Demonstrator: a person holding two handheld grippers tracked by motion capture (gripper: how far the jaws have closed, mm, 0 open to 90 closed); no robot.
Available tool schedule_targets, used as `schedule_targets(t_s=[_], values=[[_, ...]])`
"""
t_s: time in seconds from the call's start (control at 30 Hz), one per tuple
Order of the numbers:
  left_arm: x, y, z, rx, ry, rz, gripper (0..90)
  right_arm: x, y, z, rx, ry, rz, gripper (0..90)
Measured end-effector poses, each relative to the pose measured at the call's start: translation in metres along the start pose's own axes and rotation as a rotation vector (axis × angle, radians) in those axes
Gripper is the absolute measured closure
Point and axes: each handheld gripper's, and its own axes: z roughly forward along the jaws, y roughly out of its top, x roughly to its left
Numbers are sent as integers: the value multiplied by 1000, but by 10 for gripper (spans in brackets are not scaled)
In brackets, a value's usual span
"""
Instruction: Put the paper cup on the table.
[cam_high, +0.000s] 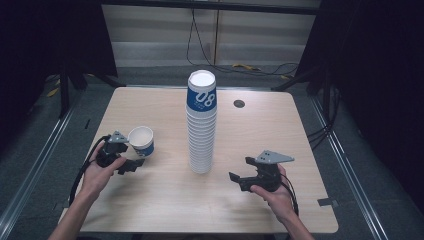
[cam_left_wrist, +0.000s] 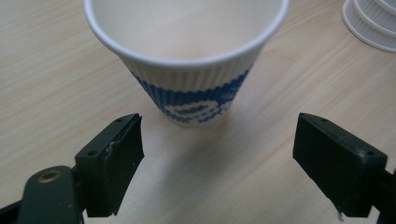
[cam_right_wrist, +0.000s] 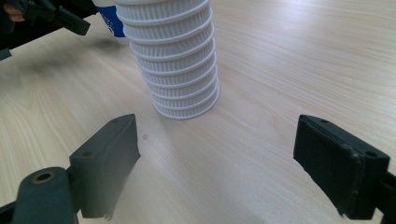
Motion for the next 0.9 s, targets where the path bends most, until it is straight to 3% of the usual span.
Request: schedule_targets(t_s=[0.23, 0.3, 0.37, 0.47, 0.63, 0.73, 0.9], values=[[-13, -4, -2, 6, -12, 1, 166, 3, 0, 1, 2, 5, -5, 142], [-19, -5, -3, 12, -4, 32, 159, 3, 0, 1, 3, 5, -5, 142], [-24, -7, -5, 13, -21, 30, 161, 3, -1, 1, 3, 3, -5, 142], [-32, -11, -7, -27, -70, 12, 159, 3, -1, 1, 1, 1, -4, 142], [-50, -18, -9, -49, -103, 35, 161, 3, -2, 1, 0, 0, 0, 142], [-58, -19, -9, -89, -114, 36, 159, 4, -2, 0, -17, 6, 2, 143], [-72, -22, -3, -135, -171, 3, 158, 5, -2, -2, -30, 7, 11, 143]])
